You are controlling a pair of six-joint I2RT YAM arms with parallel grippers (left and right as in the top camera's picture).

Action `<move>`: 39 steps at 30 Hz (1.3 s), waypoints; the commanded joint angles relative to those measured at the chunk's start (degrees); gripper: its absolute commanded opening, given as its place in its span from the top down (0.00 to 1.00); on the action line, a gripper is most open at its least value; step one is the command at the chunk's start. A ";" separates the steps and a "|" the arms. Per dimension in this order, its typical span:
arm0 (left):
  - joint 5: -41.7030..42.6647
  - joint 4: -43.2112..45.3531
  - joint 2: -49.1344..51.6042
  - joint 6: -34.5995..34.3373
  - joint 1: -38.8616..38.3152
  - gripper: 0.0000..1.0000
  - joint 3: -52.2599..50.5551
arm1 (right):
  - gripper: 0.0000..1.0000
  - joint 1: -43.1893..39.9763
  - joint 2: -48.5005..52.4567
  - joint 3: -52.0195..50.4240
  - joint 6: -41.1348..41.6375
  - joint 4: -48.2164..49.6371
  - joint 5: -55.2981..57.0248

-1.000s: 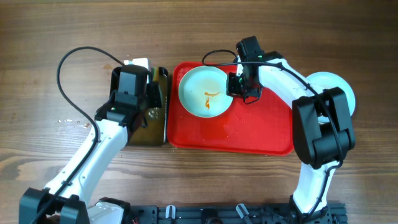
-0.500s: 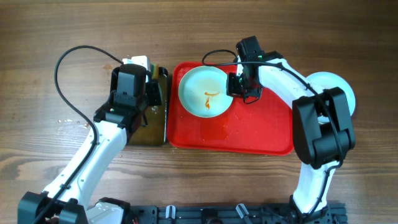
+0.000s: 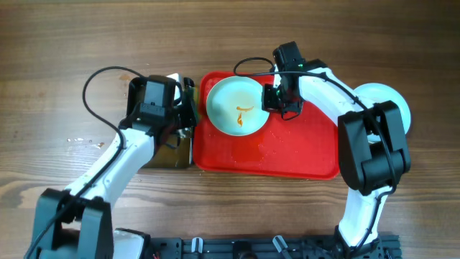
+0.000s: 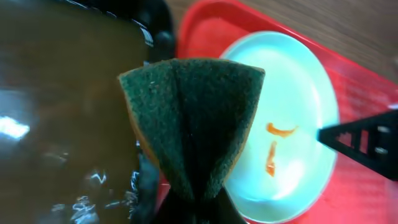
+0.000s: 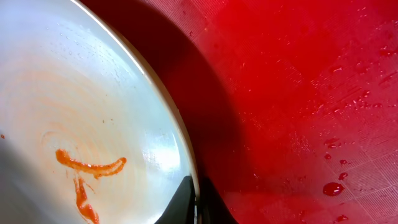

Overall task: Clean dirty plates on tray and stack at the side
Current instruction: 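Lift the green sponge from the water with the left gripper, then wipe the held plate with the sponge in the left gripper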

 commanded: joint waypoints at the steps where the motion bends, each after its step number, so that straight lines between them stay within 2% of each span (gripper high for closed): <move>1: 10.60 3.19 2.16 -1.42 0.35 0.96 -0.04 | 0.96 0.24 1.22 -0.98 -1.20 -1.36 1.88; 9: 14.99 20.79 8.74 -10.27 -5.60 0.96 -0.04 | 0.96 0.24 1.22 -0.98 -1.22 -1.36 1.70; 11: 16.52 26.18 11.56 -15.43 -7.34 0.96 -0.04 | 0.96 0.24 1.22 -0.98 -1.22 -1.33 1.64; 17: 21.24 37.35 18.03 -23.71 -9.42 0.96 -0.04 | 0.96 0.24 1.22 -0.98 -1.20 -1.33 1.46; 24: 18.58 42.69 22.51 -29.35 -11.54 0.96 -0.04 | 0.96 0.24 1.22 -0.98 -1.18 -1.31 1.46; 34: 12.98 44.65 23.93 -29.29 -12.26 0.96 0.00 | 0.96 0.24 1.22 -0.98 -1.18 -1.11 1.46; 39: 12.94 44.61 26.34 -29.22 -13.51 0.96 2.67 | 0.96 0.24 1.22 -0.98 -1.20 -1.11 1.46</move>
